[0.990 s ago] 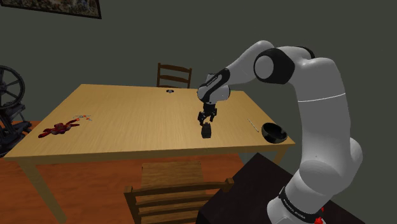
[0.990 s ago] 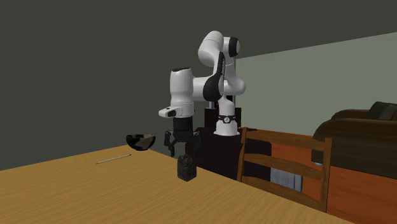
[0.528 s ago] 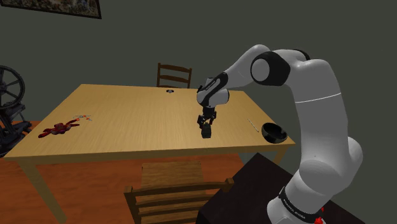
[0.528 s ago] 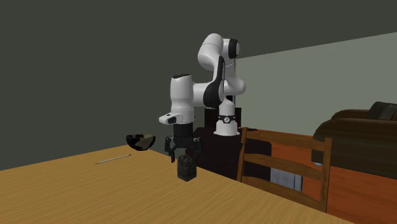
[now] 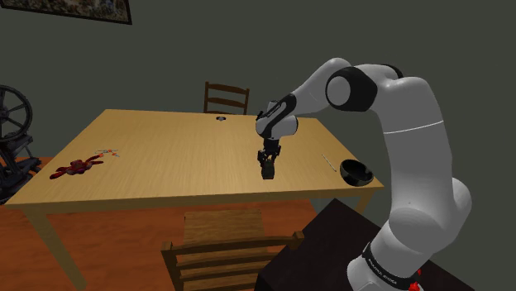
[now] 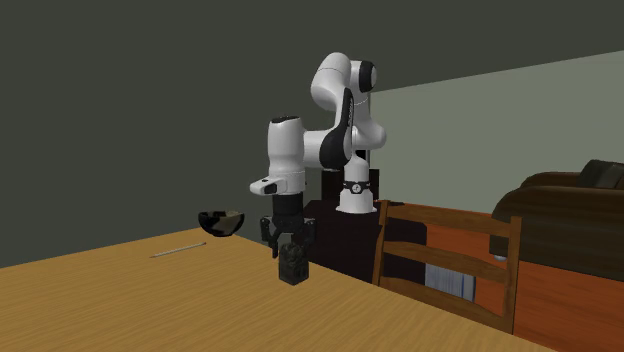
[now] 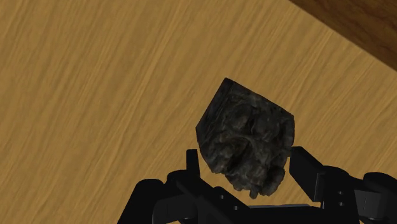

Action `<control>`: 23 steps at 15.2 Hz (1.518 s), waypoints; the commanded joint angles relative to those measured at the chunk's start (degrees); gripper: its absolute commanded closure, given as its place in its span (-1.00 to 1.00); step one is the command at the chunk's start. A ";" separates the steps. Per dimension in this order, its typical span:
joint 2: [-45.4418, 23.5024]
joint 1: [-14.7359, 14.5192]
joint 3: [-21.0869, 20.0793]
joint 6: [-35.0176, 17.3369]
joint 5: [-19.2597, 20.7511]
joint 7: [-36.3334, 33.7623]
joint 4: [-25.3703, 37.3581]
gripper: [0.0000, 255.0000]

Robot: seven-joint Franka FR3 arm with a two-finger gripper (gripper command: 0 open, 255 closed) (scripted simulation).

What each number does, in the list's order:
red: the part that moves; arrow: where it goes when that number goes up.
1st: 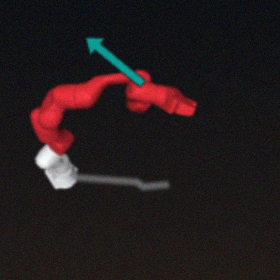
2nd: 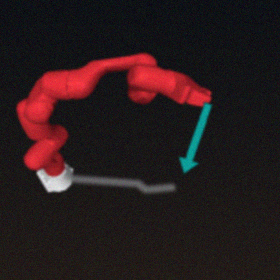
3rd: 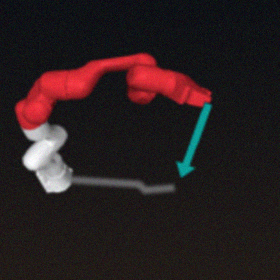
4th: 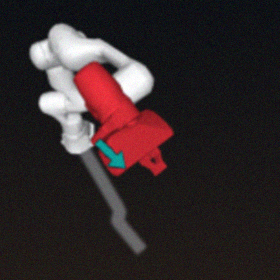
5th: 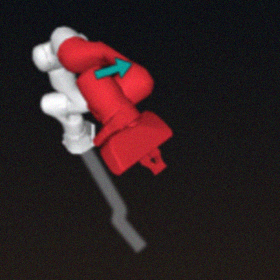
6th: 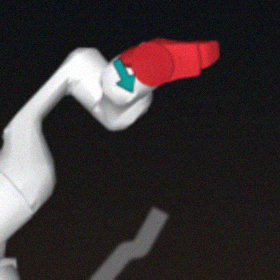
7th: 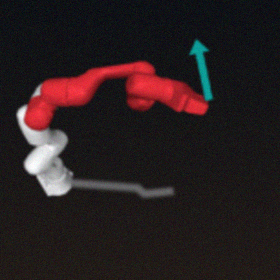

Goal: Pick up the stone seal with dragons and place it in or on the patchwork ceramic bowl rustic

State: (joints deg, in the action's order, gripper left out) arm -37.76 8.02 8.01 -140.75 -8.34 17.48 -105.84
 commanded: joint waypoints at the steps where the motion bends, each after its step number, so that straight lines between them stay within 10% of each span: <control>1: -0.03 -0.01 -0.01 0.00 0.00 -0.01 -0.06 1.00; 23: 9.56 -1.04 1.45 8.95 1.91 -1.22 -0.65 1.00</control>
State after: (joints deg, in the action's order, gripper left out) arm -28.76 7.07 9.39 -132.54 -6.57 16.41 -106.69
